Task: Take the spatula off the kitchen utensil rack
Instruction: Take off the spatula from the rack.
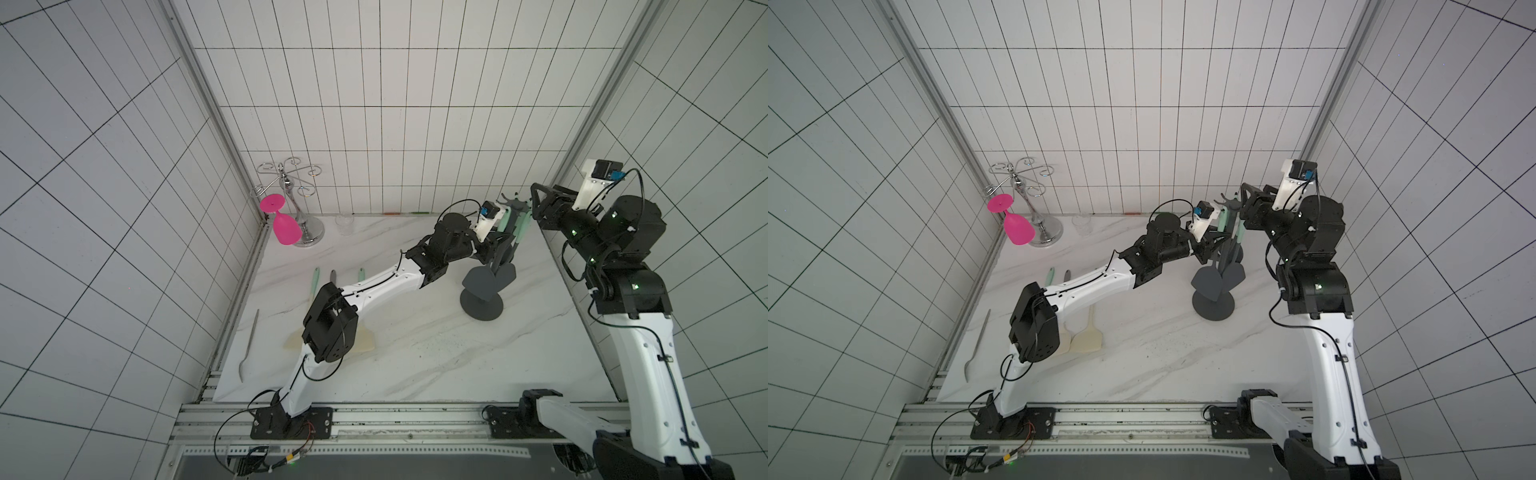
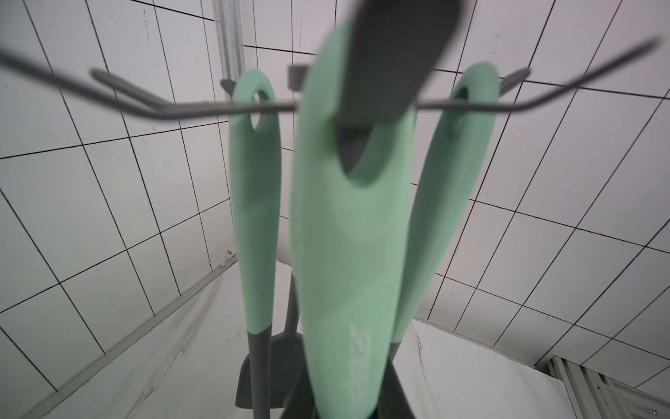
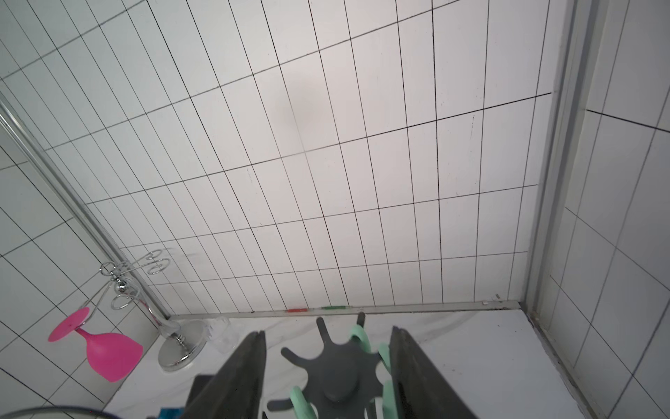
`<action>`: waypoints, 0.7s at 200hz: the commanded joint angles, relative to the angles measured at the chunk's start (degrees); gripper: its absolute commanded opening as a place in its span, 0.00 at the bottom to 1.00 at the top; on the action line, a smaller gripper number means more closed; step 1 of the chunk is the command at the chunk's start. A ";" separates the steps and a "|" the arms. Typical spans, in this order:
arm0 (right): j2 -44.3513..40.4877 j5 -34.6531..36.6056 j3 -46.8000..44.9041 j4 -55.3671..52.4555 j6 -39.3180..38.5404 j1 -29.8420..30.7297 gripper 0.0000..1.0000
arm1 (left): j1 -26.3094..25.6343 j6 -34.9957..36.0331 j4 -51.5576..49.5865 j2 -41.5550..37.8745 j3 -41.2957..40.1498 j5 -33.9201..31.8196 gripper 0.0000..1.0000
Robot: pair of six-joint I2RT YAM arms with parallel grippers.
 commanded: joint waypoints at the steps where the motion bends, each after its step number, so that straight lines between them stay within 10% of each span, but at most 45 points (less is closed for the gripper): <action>1: 4.00 -3.33 5.15 -4.71 2.17 -0.30 0.56 | -0.35 2.27 -5.17 -1.22 0.74 -0.93 0.00; 140: 4.51 1.51 -11.76 -7.18 -0.64 -0.34 0.36 | 0.46 2.92 2.16 -11.60 -12.07 0.91 0.00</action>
